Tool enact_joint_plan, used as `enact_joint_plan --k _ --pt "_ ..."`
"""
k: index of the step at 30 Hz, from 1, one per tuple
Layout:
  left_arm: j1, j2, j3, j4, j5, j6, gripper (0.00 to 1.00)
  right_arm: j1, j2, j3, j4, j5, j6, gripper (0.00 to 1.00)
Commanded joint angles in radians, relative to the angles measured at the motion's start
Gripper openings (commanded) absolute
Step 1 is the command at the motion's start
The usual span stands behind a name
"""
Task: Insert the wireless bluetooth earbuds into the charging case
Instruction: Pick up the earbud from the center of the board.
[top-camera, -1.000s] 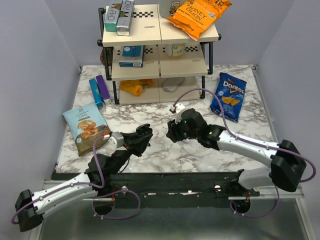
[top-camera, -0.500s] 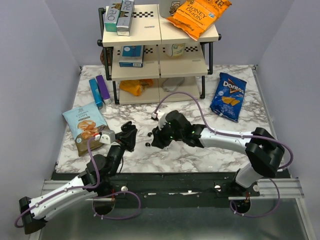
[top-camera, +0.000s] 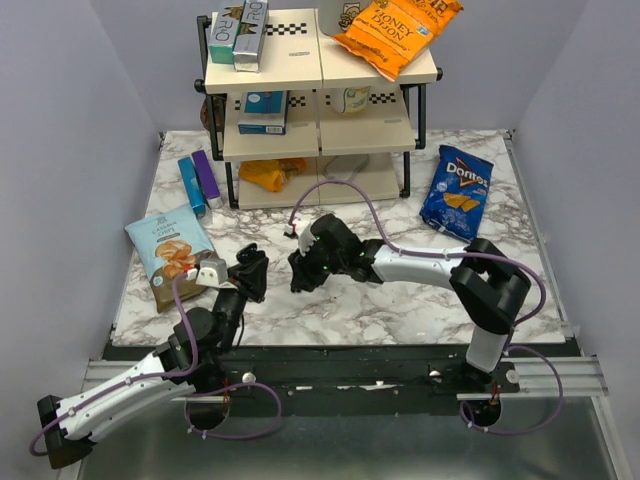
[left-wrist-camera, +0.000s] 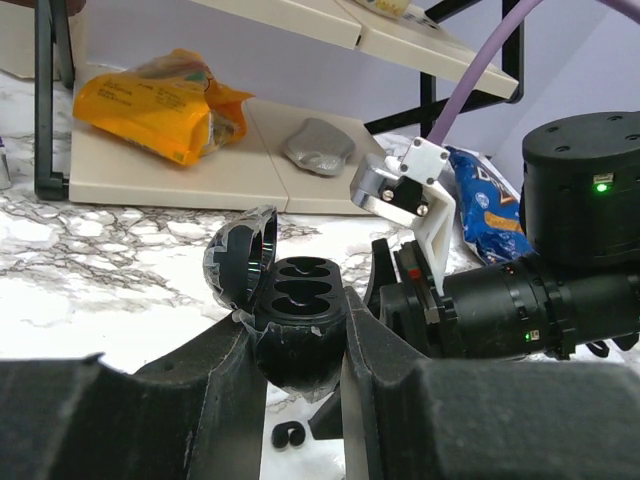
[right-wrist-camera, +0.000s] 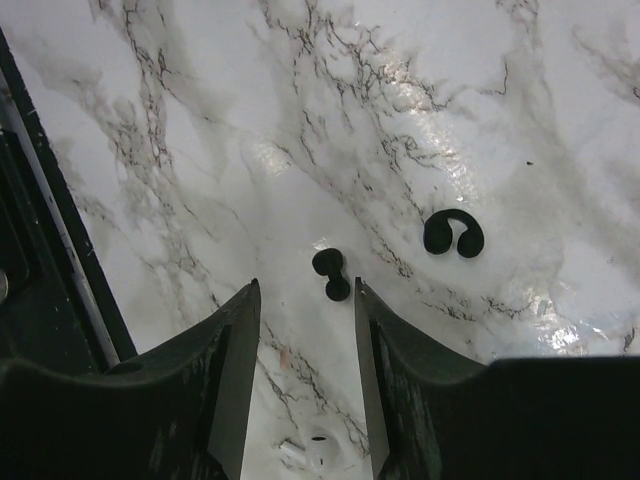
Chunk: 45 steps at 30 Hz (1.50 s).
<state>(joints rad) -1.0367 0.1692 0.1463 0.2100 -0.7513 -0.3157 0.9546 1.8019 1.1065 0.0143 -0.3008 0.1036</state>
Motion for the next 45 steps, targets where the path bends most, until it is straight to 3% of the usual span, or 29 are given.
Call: enact_joint_plan --k 1,31,38,43,45 --pt "-0.006 -0.02 0.021 -0.037 -0.03 -0.011 0.0 0.001 0.042 0.042 -0.007 -0.008 -0.013 0.5" --pt "-0.005 -0.011 0.009 -0.058 -0.025 -0.04 0.0 0.001 0.146 0.064 -0.008 0.023 -0.016 0.37" --pt "-0.005 -0.008 0.01 -0.058 -0.02 -0.04 0.0 0.003 0.152 0.064 -0.008 0.017 -0.016 0.23" --pt "-0.006 -0.005 0.015 -0.058 -0.019 -0.042 0.0 0.003 0.085 0.029 0.013 0.051 -0.001 0.01" --pt "-0.005 -0.004 0.021 -0.061 -0.017 -0.04 0.0 0.001 0.021 -0.037 0.042 0.078 0.028 0.01"
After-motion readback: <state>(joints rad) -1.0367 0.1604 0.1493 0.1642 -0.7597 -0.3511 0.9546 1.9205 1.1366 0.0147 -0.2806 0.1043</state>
